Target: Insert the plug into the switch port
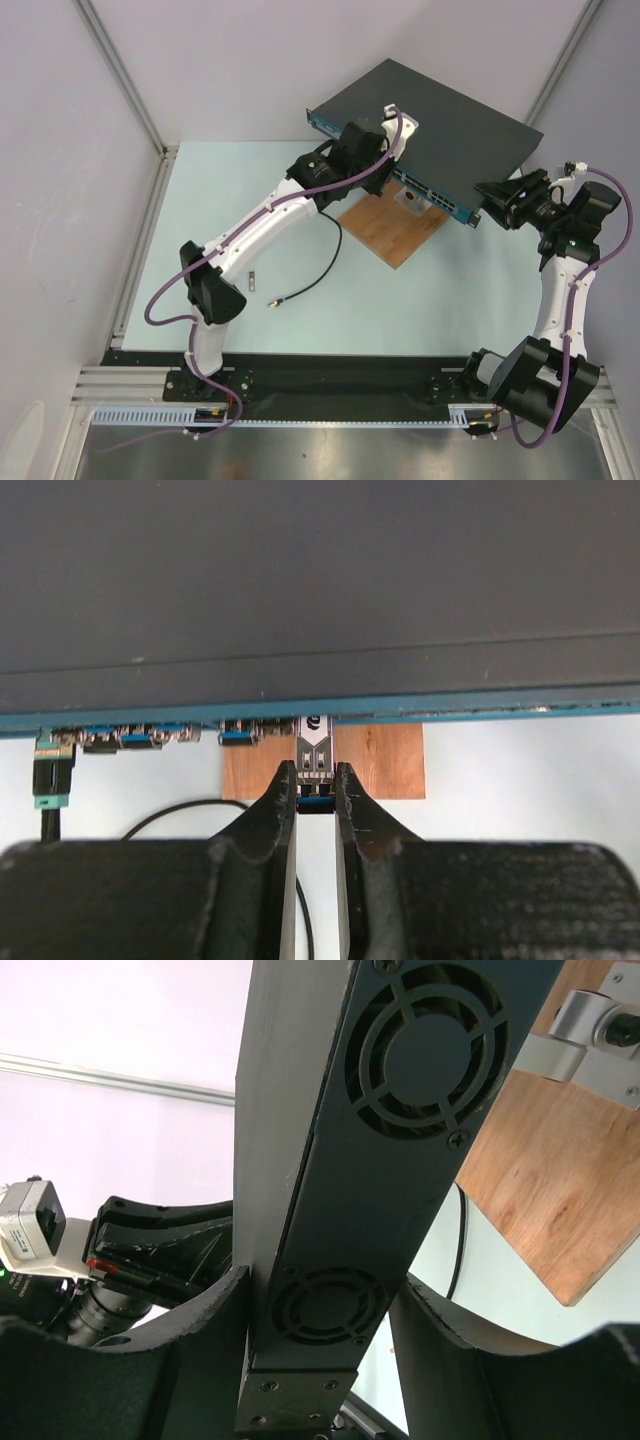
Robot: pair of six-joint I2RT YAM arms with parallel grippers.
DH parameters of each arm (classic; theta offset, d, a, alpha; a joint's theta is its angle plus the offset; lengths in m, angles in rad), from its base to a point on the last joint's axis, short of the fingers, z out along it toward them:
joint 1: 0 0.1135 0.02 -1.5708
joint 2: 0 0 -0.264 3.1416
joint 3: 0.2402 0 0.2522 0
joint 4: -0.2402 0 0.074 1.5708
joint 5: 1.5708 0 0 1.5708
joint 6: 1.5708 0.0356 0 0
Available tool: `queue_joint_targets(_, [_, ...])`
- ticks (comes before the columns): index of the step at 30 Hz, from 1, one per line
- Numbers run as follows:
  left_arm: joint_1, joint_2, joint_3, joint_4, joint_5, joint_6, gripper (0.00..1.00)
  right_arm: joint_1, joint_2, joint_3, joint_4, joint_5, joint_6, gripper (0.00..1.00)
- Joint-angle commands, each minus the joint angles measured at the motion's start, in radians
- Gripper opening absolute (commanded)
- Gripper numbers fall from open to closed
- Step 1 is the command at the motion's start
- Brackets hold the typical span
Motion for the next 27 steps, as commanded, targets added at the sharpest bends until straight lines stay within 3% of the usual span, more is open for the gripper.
queue_joint_targets(1, [0.02, 0.021, 0.059, 0.141, -0.026, -0.011, 0.0, 0.024, 0.002, 0.026, 0.031, -0.006, -0.037, 0.0])
queue_joint_targets(6, [0.02, 0.041, 0.066, 0.191, -0.028, -0.036, 0.02, 0.025, 0.004, 0.031, 0.031, -0.006, -0.037, 0.0])
queue_joint_targets(12, [0.02, 0.026, 0.083, 0.164, -0.02, -0.022, 0.25, 0.025, 0.013, 0.051, 0.016, -0.004, -0.051, 0.0])
queue_joint_targets(20, [0.023, -0.132, -0.055, 0.089, -0.026, 0.032, 0.42, 0.021, 0.019, 0.055, 0.014, -0.003, -0.059, 0.0])
queue_joint_targets(21, [0.023, -0.149, -0.073, 0.083, -0.008, 0.041, 0.52, 0.018, 0.021, 0.055, 0.012, -0.004, -0.06, 0.0])
queue_joint_targets(22, [0.023, -0.175, -0.101, 0.072, 0.0, 0.047, 0.55, 0.018, 0.022, 0.058, 0.012, -0.006, -0.056, 0.0])
queue_joint_targets(27, [0.031, -0.238, -0.17, 0.009, 0.01, 0.062, 0.53, 0.016, 0.027, 0.063, 0.011, -0.009, -0.062, 0.0])
